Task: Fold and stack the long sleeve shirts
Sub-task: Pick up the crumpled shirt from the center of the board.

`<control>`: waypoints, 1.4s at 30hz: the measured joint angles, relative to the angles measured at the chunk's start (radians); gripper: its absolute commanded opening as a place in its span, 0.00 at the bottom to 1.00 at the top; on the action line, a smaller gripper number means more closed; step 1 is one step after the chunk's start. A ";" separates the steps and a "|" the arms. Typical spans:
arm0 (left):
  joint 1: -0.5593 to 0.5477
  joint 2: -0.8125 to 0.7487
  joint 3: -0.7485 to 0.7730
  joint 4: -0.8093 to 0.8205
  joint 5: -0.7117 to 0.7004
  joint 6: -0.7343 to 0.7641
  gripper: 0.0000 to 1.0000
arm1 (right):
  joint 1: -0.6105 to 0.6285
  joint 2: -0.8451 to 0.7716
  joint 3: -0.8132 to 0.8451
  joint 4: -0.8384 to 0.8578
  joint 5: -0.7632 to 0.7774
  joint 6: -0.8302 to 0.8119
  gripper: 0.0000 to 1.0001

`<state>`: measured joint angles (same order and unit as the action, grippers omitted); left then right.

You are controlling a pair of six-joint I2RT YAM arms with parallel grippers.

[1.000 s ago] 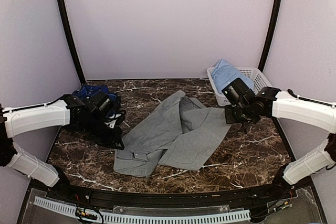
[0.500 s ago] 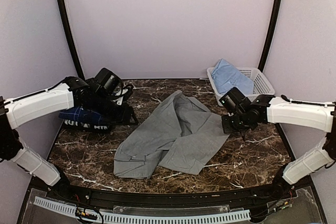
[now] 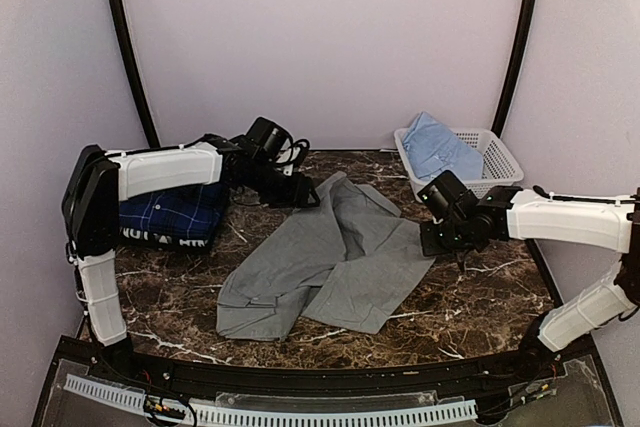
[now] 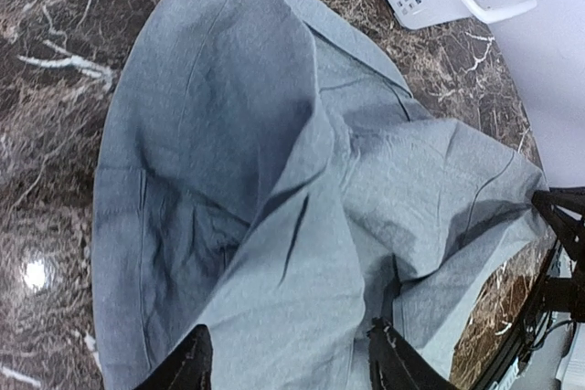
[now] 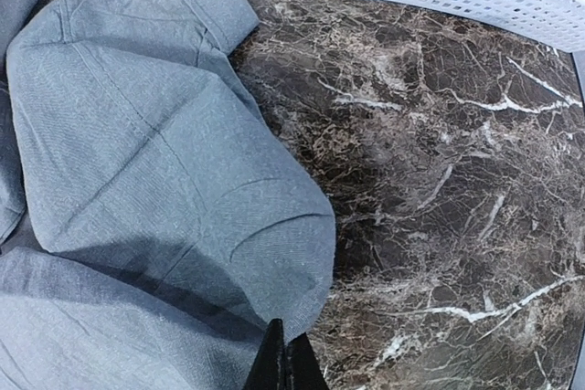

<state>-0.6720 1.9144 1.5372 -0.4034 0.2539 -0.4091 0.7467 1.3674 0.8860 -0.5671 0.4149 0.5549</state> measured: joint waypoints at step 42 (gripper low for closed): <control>-0.005 -0.048 0.350 -0.145 -0.381 0.137 0.00 | -0.079 0.066 0.225 -0.010 0.169 -0.120 0.00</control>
<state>-0.6773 1.8664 1.8874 -0.5488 -0.1272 -0.2718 0.6674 1.4338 1.1107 -0.5774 0.5842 0.4347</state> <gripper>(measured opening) 0.007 0.003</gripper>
